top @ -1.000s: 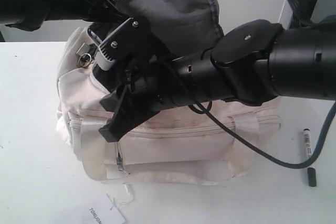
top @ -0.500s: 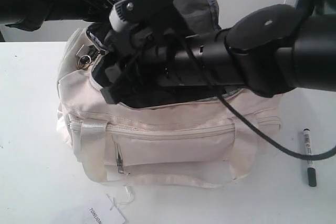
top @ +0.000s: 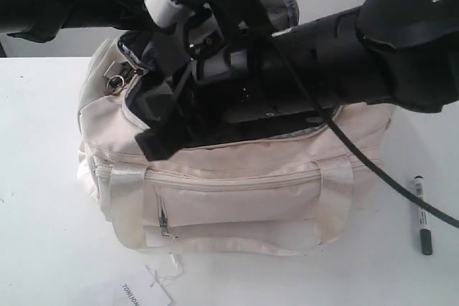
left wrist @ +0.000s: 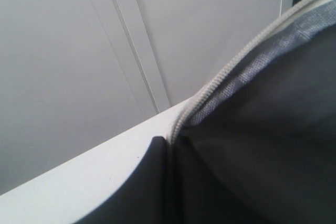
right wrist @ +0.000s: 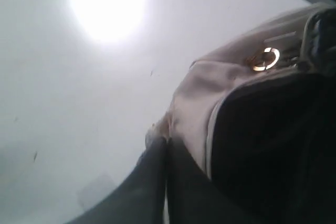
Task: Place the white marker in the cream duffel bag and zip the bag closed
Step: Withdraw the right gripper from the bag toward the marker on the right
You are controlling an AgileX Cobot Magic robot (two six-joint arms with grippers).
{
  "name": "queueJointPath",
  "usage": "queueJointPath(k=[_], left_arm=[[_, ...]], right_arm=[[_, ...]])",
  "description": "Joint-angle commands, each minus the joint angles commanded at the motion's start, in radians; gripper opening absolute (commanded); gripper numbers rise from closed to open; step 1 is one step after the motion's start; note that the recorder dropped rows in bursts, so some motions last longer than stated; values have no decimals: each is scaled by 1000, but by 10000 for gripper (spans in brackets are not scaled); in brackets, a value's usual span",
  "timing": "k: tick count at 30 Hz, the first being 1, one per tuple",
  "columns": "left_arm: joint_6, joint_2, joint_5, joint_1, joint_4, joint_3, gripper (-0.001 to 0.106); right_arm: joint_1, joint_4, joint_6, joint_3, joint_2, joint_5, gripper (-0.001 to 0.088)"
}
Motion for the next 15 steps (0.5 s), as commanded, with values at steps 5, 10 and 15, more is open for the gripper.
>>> queueJointPath(k=[5,10,15], left_arm=[[0,0,0,0,0,0,0],[0,0,0,0,0,0,0],[0,0,0,0,0,0,0]], right_arm=[[-94,-405,419,-67,-24,176,0],[-222,-448,473,-67,-39,288,0],[-320,-444,537,-67,-42,298,0]])
